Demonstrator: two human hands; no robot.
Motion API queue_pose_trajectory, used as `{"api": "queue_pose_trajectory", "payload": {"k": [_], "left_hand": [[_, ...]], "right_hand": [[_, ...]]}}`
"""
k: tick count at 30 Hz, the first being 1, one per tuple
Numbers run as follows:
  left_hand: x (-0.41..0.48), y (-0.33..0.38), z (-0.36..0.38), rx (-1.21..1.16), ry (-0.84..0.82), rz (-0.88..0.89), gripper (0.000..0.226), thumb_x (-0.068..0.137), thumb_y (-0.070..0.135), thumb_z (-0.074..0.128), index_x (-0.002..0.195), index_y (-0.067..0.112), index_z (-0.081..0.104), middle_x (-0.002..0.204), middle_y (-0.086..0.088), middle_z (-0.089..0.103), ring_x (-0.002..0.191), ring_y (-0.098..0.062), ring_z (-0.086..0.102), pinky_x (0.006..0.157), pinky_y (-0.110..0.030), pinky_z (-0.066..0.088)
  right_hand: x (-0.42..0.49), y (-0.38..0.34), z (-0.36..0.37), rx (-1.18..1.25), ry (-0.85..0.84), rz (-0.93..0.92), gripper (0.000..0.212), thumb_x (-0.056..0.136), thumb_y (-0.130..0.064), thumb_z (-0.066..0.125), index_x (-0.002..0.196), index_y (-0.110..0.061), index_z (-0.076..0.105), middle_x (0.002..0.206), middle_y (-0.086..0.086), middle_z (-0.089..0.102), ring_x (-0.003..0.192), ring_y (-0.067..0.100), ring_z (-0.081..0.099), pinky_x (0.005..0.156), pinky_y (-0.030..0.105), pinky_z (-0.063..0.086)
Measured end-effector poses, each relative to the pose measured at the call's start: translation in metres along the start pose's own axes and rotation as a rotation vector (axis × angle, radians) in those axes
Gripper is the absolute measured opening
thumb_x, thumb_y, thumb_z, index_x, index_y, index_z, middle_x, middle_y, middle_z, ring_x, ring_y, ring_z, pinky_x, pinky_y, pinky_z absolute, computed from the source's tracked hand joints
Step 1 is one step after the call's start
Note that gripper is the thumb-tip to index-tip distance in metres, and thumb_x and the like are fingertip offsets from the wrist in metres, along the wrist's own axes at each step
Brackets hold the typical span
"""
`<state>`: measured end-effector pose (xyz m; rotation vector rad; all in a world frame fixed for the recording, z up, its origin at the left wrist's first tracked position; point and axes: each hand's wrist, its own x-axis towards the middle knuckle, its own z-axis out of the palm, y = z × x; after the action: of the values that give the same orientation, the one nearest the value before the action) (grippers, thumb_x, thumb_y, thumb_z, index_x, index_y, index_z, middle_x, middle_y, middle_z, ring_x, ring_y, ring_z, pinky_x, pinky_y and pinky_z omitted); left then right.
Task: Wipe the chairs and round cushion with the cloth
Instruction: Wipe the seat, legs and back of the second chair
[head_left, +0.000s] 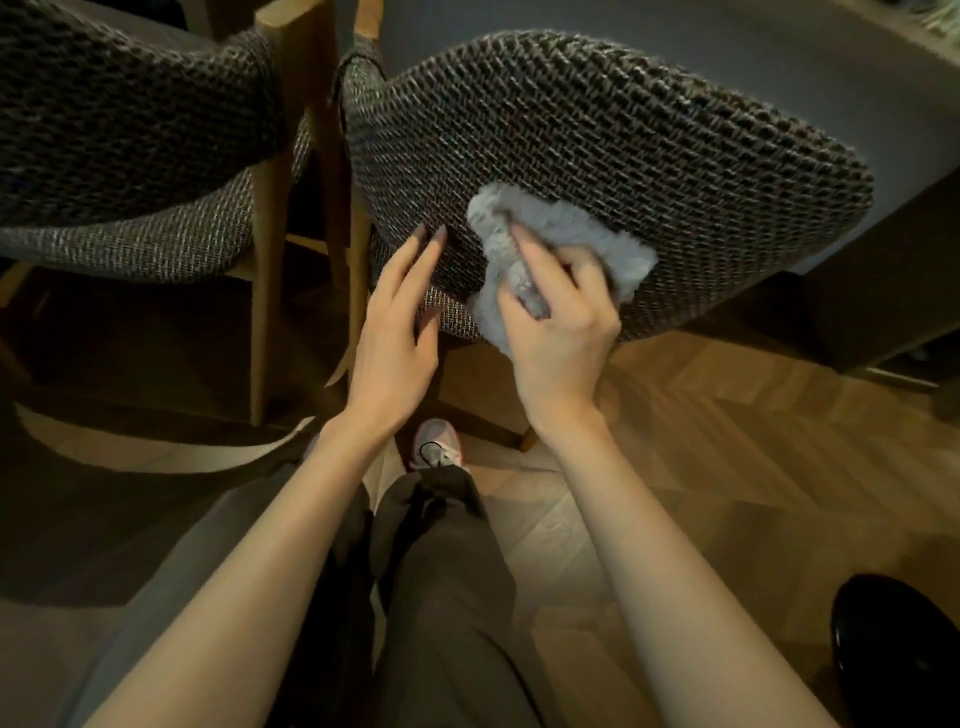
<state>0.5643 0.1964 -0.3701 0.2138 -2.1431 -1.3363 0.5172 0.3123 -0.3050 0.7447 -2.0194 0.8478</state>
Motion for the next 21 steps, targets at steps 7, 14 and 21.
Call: {"api": "queue_pose_trajectory", "payload": {"k": [7,14,21], "left_hand": [[-0.006,-0.019,-0.012,0.013,-0.098,-0.123,0.075,0.091,0.001,0.056,0.15,0.03,0.022,0.159,0.006,0.014,0.145,-0.01,0.015,0.111,-0.05,0.034],[0.0,-0.017,-0.017,-0.138,-0.021,-0.156,0.071,0.091,0.003,0.06,0.149,0.028,0.027,0.154,0.01,0.026,0.143,-0.006,0.021,0.118,-0.042,0.025],[0.0,-0.021,-0.015,-0.194,0.013,-0.068,0.069,0.092,0.002,0.057,0.147,0.034,0.031,0.146,0.029,0.03,0.14,-0.004,0.029,0.108,-0.017,0.034]], "right_hand": [[-0.037,0.015,0.006,-0.104,-0.545,0.081,0.041,0.08,-0.002,0.07,0.12,-0.009,0.068,0.108,0.012,0.065,0.107,0.028,0.061,0.094,0.029,0.043],[-0.018,-0.022,-0.048,0.076,0.237,0.199,0.032,0.078,-0.007,0.073,0.109,0.0,0.069,0.08,-0.002,0.051,0.068,-0.004,0.044,0.066,0.006,0.035],[0.03,-0.048,-0.032,0.229,0.449,0.271,0.029,0.081,-0.004,0.07,0.109,-0.002,0.064,0.097,0.001,0.056,0.092,0.006,0.057,0.086,0.017,0.044]]}}
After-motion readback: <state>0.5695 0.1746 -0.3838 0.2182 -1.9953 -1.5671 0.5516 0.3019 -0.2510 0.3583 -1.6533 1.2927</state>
